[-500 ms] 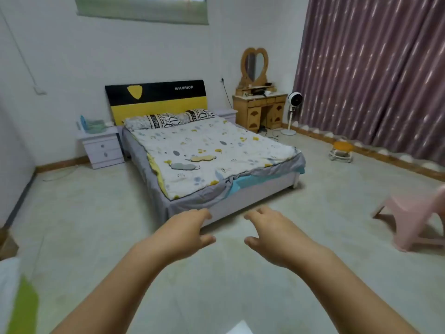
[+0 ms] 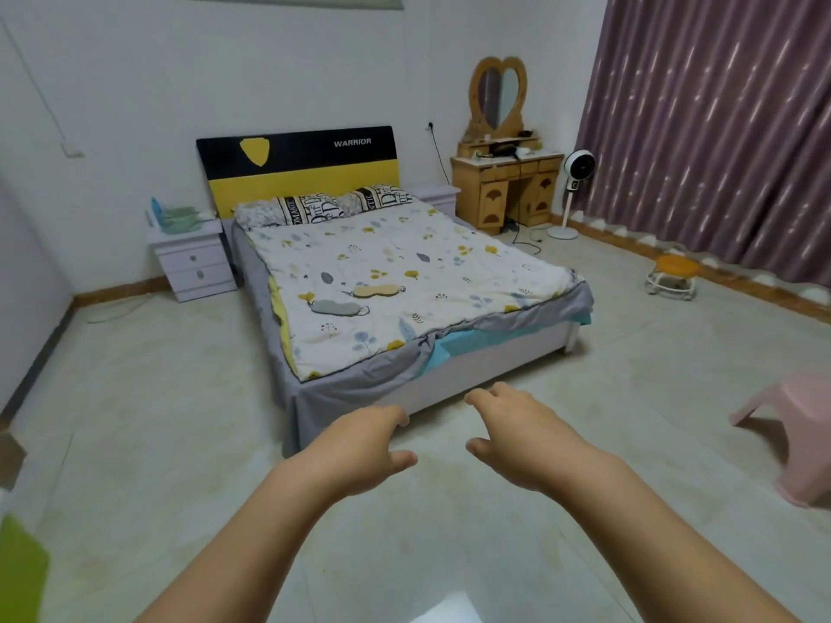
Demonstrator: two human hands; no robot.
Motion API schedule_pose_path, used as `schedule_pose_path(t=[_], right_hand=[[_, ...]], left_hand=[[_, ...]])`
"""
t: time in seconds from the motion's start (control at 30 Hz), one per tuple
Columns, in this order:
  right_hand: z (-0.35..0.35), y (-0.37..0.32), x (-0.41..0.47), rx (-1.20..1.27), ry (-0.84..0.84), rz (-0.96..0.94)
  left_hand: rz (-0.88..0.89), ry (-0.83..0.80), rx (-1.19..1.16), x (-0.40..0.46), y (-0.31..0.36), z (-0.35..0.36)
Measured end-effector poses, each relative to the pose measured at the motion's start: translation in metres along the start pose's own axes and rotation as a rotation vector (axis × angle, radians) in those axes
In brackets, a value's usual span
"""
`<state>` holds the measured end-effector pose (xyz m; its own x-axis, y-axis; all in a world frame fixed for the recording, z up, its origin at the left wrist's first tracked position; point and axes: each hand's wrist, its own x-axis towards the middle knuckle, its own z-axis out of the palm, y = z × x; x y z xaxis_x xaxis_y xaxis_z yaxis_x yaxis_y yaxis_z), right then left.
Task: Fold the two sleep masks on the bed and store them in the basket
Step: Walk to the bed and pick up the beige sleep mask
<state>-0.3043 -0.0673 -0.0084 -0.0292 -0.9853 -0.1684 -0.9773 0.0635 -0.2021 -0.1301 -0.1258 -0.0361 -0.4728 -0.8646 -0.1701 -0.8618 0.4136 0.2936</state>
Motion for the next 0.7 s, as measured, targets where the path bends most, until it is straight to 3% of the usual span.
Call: schedule_pose_path(t=[0.7], right_hand=[[-0.059, 0.038, 0.293, 0.024, -0.018, -0.047]], left_hand=[[-0.059, -0.001, 0.044, 0.272, -0.074, -0.092]])
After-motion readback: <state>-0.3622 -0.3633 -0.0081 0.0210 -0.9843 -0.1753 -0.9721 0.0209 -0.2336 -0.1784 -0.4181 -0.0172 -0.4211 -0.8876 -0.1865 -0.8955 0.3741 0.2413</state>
